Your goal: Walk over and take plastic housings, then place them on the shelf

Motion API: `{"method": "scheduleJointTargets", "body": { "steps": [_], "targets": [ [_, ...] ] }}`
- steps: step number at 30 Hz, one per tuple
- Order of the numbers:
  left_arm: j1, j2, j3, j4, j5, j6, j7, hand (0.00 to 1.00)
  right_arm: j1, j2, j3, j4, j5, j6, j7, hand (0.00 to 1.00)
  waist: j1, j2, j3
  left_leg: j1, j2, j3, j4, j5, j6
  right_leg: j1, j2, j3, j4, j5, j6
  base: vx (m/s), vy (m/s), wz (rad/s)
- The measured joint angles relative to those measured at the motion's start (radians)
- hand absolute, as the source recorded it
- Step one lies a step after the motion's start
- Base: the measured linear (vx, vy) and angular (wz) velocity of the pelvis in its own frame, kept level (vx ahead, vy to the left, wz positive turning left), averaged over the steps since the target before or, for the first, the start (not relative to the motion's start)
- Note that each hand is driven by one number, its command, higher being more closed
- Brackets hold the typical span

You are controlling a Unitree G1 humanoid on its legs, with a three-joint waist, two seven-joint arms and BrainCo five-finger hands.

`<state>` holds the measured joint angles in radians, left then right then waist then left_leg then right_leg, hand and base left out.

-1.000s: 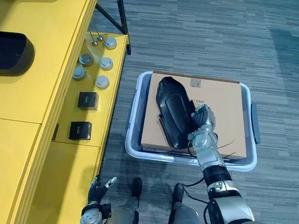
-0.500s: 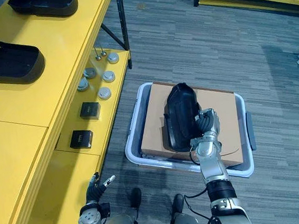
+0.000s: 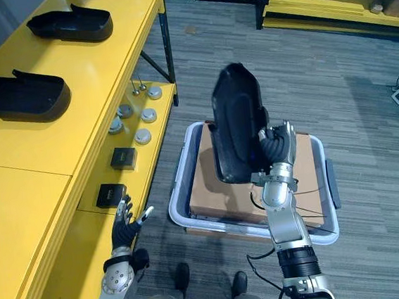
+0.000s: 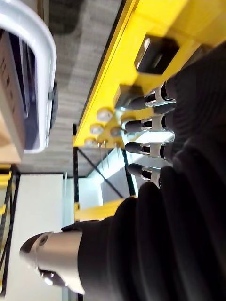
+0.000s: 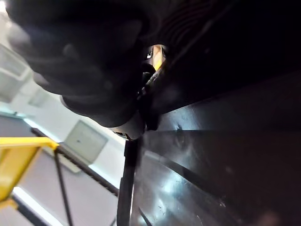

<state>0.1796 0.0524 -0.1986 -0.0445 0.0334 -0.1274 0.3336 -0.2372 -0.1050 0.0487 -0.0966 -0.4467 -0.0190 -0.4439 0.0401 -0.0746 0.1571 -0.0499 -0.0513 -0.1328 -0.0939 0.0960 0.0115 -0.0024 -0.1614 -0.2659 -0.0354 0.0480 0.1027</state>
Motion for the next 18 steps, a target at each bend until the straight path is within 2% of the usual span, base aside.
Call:
{"method": "scheduleJointTargets", "body": {
  "steps": [3,9,11,15,16,18],
  "targets": [
    [-0.055,0.001,-0.045,-0.048,0.000,-0.009,0.016,0.00,-0.004,0.001,0.053,-0.055,-0.021,-0.016,0.000,1.00,0.000,0.000,-0.001,0.003,0.001,0.003,0.000,0.000,0.000,0.001,0.000,0.001,0.001,-0.001,-0.001,-0.02,-0.010,-0.03],
    [-0.159,-0.003,-0.144,-0.049,0.000,-0.008,0.034,0.00,-0.024,0.002,0.174,-0.123,-0.030,-0.018,0.003,1.00,-0.013,0.000,-0.030,0.014,0.005,0.028,0.000,0.000,0.000,-0.003,0.003,0.020,0.009,-0.002,-0.003,-0.02,-0.015,-0.09],
    [-0.190,-0.003,-0.160,-0.062,0.003,-0.001,0.046,0.00,-0.035,0.020,0.225,-0.138,-0.030,-0.033,0.008,1.00,-0.029,-0.001,-0.037,0.016,0.006,0.036,0.000,0.000,0.000,-0.005,0.003,0.025,0.013,-0.002,-0.003,-0.03,-0.014,-0.12],
    [-0.232,-0.013,-0.171,-0.082,0.017,0.016,0.091,0.00,-0.033,0.032,0.287,-0.166,-0.023,-0.053,0.010,1.00,-0.028,-0.001,-0.054,0.018,0.009,0.055,-0.001,-0.001,-0.001,-0.013,0.006,0.043,0.016,-0.002,-0.004,-0.02,-0.014,-0.13],
    [-0.233,-0.011,-0.170,-0.086,0.018,0.024,0.107,1.00,-0.029,0.042,0.298,-0.166,-0.015,-0.054,0.012,1.00,-0.028,0.000,-0.061,0.018,0.010,0.056,-0.001,-0.001,0.000,-0.015,0.007,0.047,0.016,-0.002,-0.004,0.00,-0.012,-0.09],
    [-0.241,-0.011,-0.171,-0.086,0.018,0.036,0.125,1.00,-0.024,0.043,0.307,-0.166,-0.008,-0.054,0.010,1.00,-0.029,-0.001,-0.066,0.018,0.011,0.058,-0.001,-0.001,0.000,-0.016,0.007,0.047,0.017,-0.002,-0.004,0.00,-0.008,-0.02]
  ]
}}
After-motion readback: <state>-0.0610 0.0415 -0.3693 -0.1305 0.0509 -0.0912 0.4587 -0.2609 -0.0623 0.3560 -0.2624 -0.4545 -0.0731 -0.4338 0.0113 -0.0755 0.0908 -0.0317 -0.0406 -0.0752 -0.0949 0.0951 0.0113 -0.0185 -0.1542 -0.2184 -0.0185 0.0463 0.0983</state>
